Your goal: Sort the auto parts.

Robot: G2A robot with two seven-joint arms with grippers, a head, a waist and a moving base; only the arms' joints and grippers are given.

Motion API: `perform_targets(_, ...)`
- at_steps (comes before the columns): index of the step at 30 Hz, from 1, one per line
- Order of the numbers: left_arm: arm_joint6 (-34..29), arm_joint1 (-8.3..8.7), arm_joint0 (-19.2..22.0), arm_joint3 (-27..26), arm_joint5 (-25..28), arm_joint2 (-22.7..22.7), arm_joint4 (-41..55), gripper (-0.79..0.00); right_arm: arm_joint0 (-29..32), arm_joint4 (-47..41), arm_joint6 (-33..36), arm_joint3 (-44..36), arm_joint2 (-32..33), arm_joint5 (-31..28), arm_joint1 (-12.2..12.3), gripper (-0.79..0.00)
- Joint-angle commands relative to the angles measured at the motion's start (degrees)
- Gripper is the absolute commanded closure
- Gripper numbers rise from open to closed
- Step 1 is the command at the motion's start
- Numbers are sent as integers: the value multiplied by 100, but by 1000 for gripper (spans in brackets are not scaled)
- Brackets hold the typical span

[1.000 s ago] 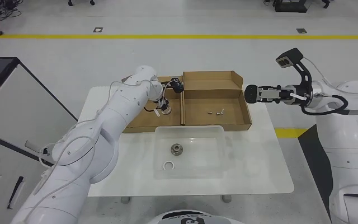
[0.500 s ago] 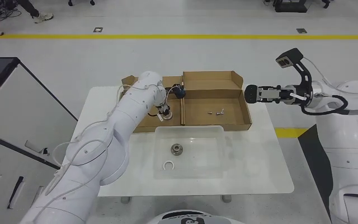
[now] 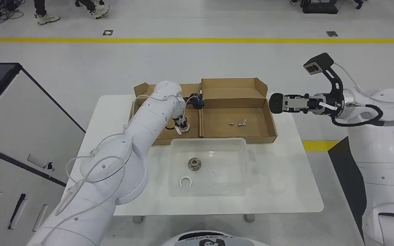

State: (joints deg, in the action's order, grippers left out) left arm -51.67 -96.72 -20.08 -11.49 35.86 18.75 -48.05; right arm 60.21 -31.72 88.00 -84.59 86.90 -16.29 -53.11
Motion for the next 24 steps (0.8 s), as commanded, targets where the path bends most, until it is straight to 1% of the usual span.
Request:
perform_targets(1, 85, -20, 11, 45, -119, 5, -32, 0, 0, 0, 0, 0, 0, 0, 0, -785)
perform_targets(6, 203, -63, 22, 116, -362, -5, -147, 0, 0, 0, 0, 0, 0, 0, 0, -785)
perform_targets(18, 155, -140, -69, 241, -517, -4, -303, 0, 0, 0, 0, 0, 0, 0, 0, -785)
perform_targets(20, 135, -145, -77, 263, -507, 0, -319, -228, 0, 0, 0, 0, 0, 0, 0, -785)
perform_targets(21, 144, -145, -78, 274, -495, 6, -320, -271, 0, 0, 0, 0, 0, 0, 0, -785)
perform_targets(22, 151, -144, -78, 286, -492, 12, -323, -357, 0, 0, 0, 0, 0, 0, 0, -785)
perform_targets(23, 154, -144, -77, 294, -488, 17, -327, -449, 0, 0, 0, 0, 0, 0, 0, -785)
perform_targets(24, 158, -142, -74, 307, -486, 26, -325, -579, 0, 0, 0, 0, 0, 0, 0, -785)
